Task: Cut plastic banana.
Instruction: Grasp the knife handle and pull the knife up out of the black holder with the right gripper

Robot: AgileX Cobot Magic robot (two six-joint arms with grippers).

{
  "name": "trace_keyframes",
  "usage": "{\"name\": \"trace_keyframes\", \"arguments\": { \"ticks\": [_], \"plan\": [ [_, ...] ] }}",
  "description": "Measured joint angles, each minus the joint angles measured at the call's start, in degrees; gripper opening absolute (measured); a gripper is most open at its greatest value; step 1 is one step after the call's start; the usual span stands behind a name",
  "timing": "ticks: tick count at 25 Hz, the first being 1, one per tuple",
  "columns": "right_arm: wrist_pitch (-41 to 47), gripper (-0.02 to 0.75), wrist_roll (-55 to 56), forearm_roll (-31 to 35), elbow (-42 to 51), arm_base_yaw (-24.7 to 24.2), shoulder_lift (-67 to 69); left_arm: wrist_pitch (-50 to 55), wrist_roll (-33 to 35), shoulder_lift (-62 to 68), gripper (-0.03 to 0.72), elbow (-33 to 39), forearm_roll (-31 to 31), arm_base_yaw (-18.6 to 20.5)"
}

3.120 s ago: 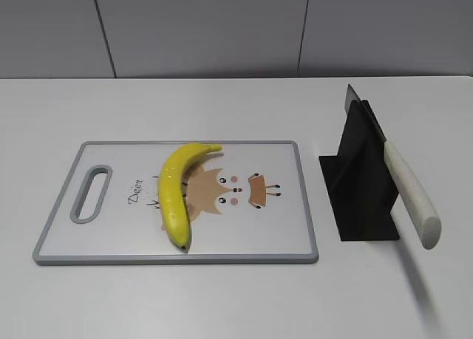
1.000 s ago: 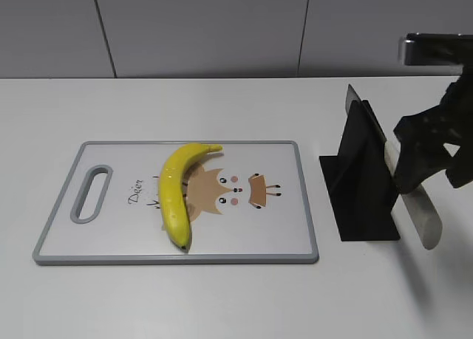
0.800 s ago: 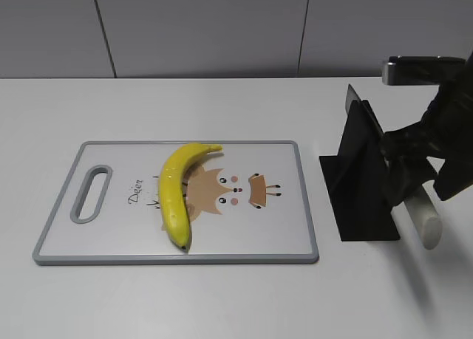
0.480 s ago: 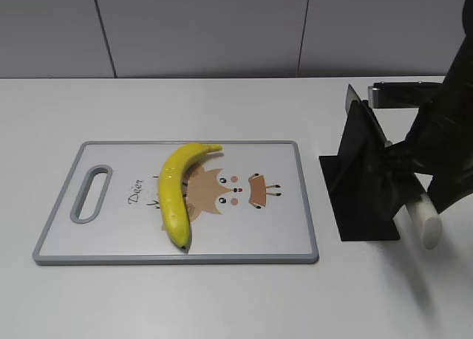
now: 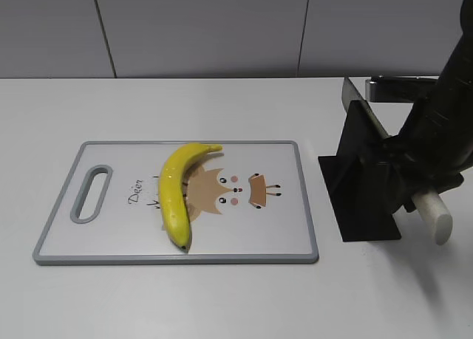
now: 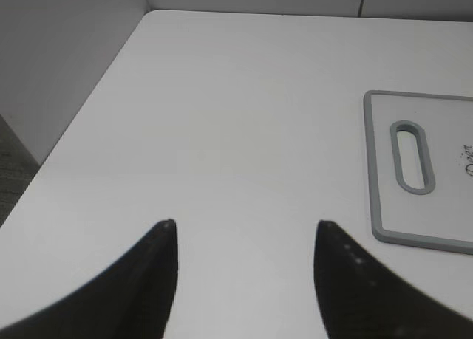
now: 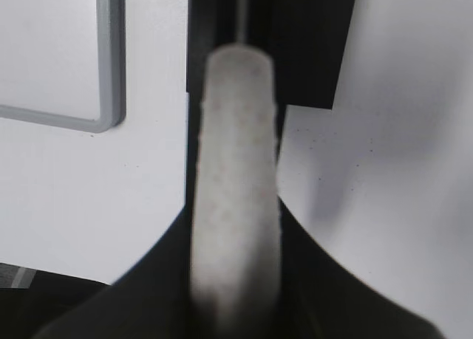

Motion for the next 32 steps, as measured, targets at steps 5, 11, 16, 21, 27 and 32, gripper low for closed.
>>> {"name": "trace_keyframes", "arguments": {
  "ticks": [5,11,16,21,27,32],
  "plan": [
    [0.6,0.179,-1.1,0.9,0.0,-0.1,-1.4,0.0,0.0,0.0,0.573,0.0,0.0,0.0],
    [3.7,0.181,-3.2,1.2,0.0,-0.2,-4.6,0.0,0.0,0.0,0.573,0.0,0.0,0.0],
    [4.7,0.181,-5.0,-0.4,-0.5,-0.2,-8.6,0.0,0.0,0.0,0.573,0.0,0.0,0.0],
    [4.8,0.179,-7.8,-0.2,-1.7,0.0,-10.6,0.0,0.0,0.0,0.573,0.0,0.0,0.0],
    [6.6,0.179,-12.7,0.1,-6.1,0.0,-10.7,-0.1,0.0,0.0,0.573,0.0,0.5,0.0],
    [6.8,0.179,-19.4,2.7,-9.7,0.0,-10.7,-0.1,0.0,0.0,0.573,0.0,0.9,0.0]
  ]
}}
